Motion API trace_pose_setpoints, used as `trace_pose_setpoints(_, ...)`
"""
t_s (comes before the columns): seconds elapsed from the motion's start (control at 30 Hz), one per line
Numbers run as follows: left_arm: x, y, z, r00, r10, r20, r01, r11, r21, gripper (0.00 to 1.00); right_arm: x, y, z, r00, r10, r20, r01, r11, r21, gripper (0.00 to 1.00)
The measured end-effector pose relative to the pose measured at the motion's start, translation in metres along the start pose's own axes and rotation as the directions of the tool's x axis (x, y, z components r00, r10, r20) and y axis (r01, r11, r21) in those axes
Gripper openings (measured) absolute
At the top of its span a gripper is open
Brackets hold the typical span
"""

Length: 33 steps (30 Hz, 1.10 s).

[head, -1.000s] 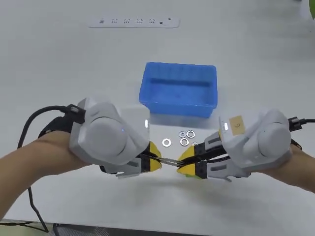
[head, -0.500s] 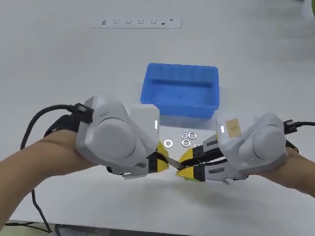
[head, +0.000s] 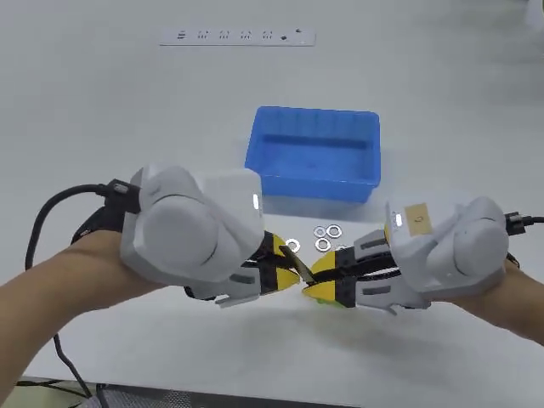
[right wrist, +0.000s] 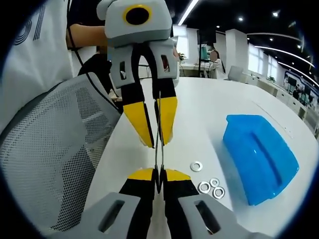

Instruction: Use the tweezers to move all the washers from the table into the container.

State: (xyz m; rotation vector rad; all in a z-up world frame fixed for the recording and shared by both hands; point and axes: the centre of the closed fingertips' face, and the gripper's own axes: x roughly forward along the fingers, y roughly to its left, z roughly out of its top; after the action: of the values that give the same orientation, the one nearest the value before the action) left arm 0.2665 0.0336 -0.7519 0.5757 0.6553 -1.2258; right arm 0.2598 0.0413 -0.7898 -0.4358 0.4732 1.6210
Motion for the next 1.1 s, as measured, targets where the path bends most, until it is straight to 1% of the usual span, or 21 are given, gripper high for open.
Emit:
trace_pose_setpoints(0.07,-0.001,0.001,0.001,0.9999,0.005,0.010,-0.005,1.000,-0.011,0.10,0.000,0.001,0.000,1.0000,0.004,0.003,-0.004,1.000,-0.004,0.06)
trace_pose_setpoints(0.17,-0.002,0.004,0.006,0.9988,0.014,0.047,-0.013,0.999,-0.037,0.13,0.000,0.002,0.001,0.9999,0.008,0.010,-0.008,1.000,-0.004,0.06)
trace_pose_setpoints(0.3,-0.006,0.004,0.009,0.9964,0.002,0.085,0.003,0.998,-0.064,0.12,-0.001,0.001,0.004,0.9998,0.008,0.018,-0.008,1.000,-0.001,0.06)
trace_pose_setpoints(0.33,-0.006,0.001,0.010,0.9948,-0.009,0.102,0.017,0.997,-0.081,0.10,-0.002,0.000,0.005,0.9997,0.005,0.022,-0.005,1.000,0.001,0.06)
trace_pose_setpoints(0.37,-0.007,0.003,0.011,0.9938,-0.003,0.111,0.012,0.996,-0.085,0.10,-0.002,0.001,0.006,0.9996,0.009,0.026,-0.009,1.000,0.000,0.06)
trace_pose_setpoints(0.4,-0.008,0.002,0.013,0.9912,0.000,0.132,0.013,0.995,-0.096,0.10,-0.002,0.000,0.007,0.9996,0.008,0.029,-0.008,1.000,0.001,0.06)
trace_pose_setpoints(0.47,-0.012,0.003,0.020,0.9832,0.010,0.183,0.014,0.992,-0.127,0.10,-0.003,0.001,0.009,0.9991,0.013,0.039,-0.014,1.000,0.007,0.07)
trace_pose_setpoints(0.5,-0.015,0.007,0.025,0.9764,0.034,0.213,-0.006,0.991,-0.130,0.09,-0.003,0.001,0.009,0.9991,0.014,0.039,-0.014,1.000,0.005,0.07)
trace_pose_setpoints(0.53,-0.017,0.006,0.028,0.9721,0.029,0.233,0.004,0.990,-0.141,0.09,-0.003,0.001,0.009,0.9992,0.014,0.039,-0.015,1.000,0.006,0.07)
trace_pose_setpoints(0.57,-0.018,0.004,0.028,0.9725,0.021,0.232,0.013,0.989,-0.146,0.09,-0.002,0.000,0.009,0.9990,0.016,0.041,-0.016,1.000,0.007,0.07)
trace_pose_setpoints(0.6,-0.017,0.004,0.026,0.9740,0.024,0.225,0.008,0.990,-0.140,0.09,-0.001,0.001,0.011,0.9989,0.017,0.043,-0.017,1.000,0.004,0.07)
trace_pose_setpoints(0.7,-0.017,0.000,0.026,0.9763,0.013,0.216,0.009,0.995,-0.100,0.08,0.001,0.003,0.010,0.9991,0.026,0.034,-0.026,1.000,-0.005,0.07)
trace_pose_setpoints(0.77,-0.018,-0.002,0.030,0.9737,0.021,0.227,-0.005,0.997,-0.075,0.08,0.002,0.003,0.012,0.9988,0.023,0.043,-0.023,1.000,-0.006,0.07)
trace_pose_setpoints(0.8,-0.018,-0.001,0.032,0.9707,0.027,0.239,-0.007,0.996,-0.084,0.08,0.002,0.003,0.014,0.9985,0.021,0.050,-0.021,1.000,-0.006,0.07)
trace_pose_setpoints(0.83,-0.018,-0.002,0.033,0.9703,0.027,0.240,-0.006,0.996,-0.090,0.08,0.003,0.002,0.014,0.9985,0.017,0.051,-0.016,1.000,-0.012,0.07)
trace_pose_setpoints(0.9,-0.016,-0.002,0.035,0.9705,0.031,0.239,-0.011,0.996,-0.084,0.08,0.006,0.003,0.015,0.9987,0.018,0.049,-0.017,1.000,-0.016,0.07)
trace_pose_setpoints(0.97,-0.013,-0.005,0.035,0.9727,0.029,0.230,-0.014,0.998,-0.066,0.07,0.009,0.003,0.013,0.9994,0.017,0.032,-0.015,0.999,-0.041,0.07)
trace_pose_setpoints(1.0,-0.011,-0.006,0.033,0.9757,0.026,0.218,-0.017,0.999,-0.043,0.07,0.010,0.004,0.013,0.9995,0.020,0.026,-0.019,0.999,-0.043,0.07)
trace_pose_setpoints(1.03,-0.010,-0.008,0.030,0.9785,0.017,0.206,-0.011,0.999,-0.031,0.07,0.012,0.005,0.011,0.9997,0.024,0.010,-0.024,0.998,-0.052,0.07)
trace_pose_setpoints(1.07,-0.009,-0.010,0.028,0.9818,0.011,0.189,-0.007,1.000,-0.019,0.07,0.013,0.005,0.006,0.9994,0.027,-0.022,-0.028,0.996,-0.080,0.08)
trace_pose_setpoints(1.1,-0.010,-0.011,0.029,0.9795,0.011,0.201,-0.007,1.000,-0.021,0.07,0.013,0.006,0.009,0.9996,0.027,-0.006,-0.027,0.996,-0.086,0.08)
